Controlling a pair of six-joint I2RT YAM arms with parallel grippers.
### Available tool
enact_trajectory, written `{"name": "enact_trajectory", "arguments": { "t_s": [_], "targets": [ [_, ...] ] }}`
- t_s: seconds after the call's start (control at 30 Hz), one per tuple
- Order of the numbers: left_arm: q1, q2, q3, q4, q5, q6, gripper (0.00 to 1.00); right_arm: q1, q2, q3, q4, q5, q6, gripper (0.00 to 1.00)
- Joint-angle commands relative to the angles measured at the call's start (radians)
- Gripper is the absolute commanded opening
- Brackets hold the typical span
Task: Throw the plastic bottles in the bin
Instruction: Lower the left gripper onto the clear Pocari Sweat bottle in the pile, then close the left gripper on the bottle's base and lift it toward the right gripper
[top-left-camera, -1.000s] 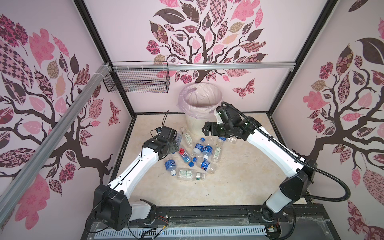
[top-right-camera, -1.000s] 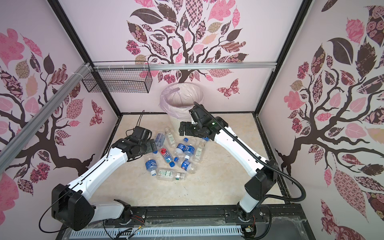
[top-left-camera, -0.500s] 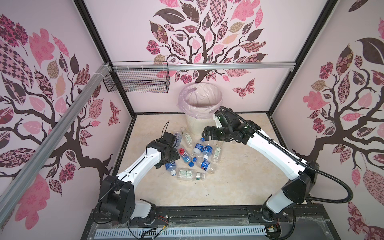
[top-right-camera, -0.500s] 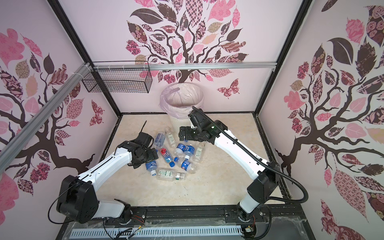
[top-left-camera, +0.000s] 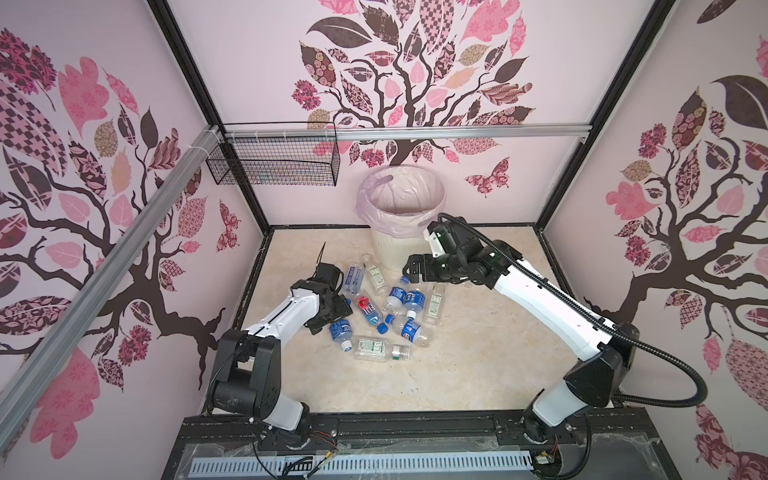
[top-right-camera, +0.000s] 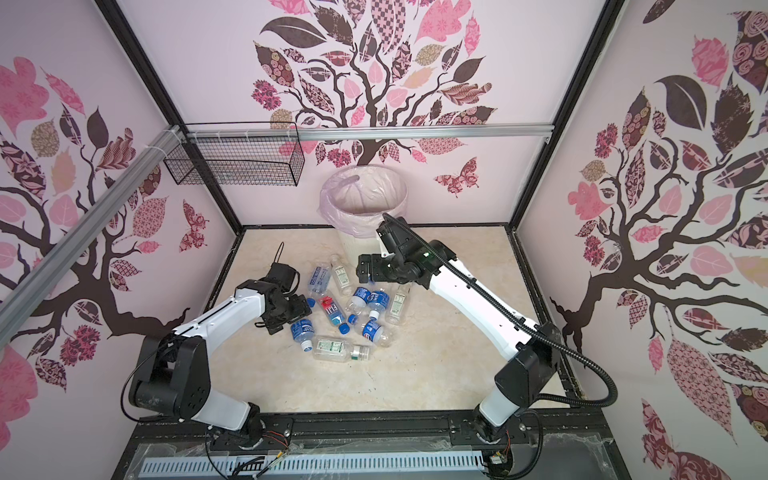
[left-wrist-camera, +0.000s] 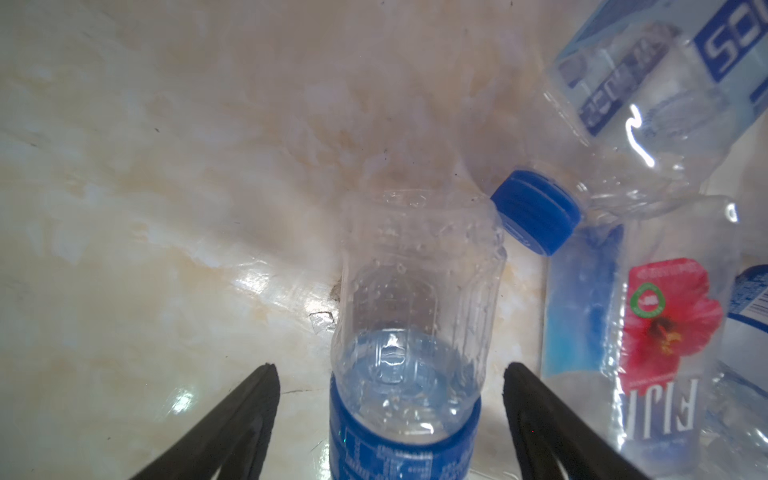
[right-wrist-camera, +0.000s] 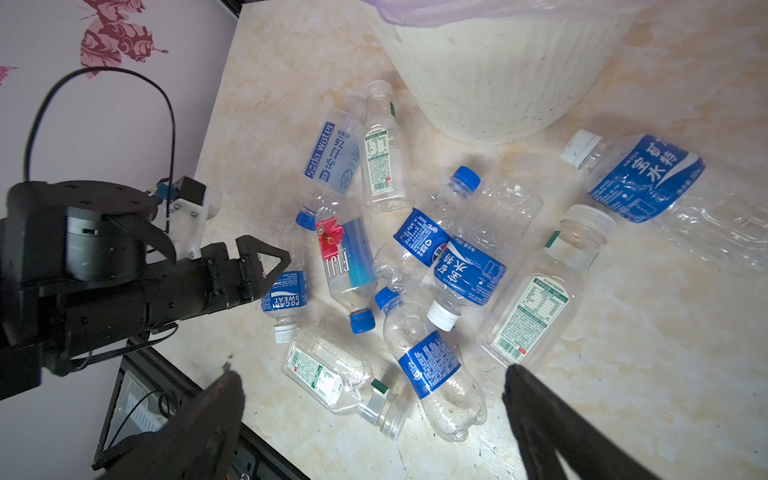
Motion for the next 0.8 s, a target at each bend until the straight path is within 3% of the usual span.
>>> {"name": "enact_trajectory", "arguments": {
  "t_s": [0.0,0.47,0.77],
  "targets": [
    [0.005,0.003,-0.047,0.057,0.026,0.010,0.85,0.007,-0.018,0.034,-0.012,-0.019,-0.031,1.00],
    [0.017,0.009,-0.073,0.087,0.031,0.049,0.59,0.034,-0.015,0.010,0.001,-0.005,-0.021,1.00],
    [0.023,-0.085,-0.065,0.069,0.046,0.061,0.56,0.034,-0.047,-0.021,0.022,0.003,-0.009,1.00]
  ]
}}
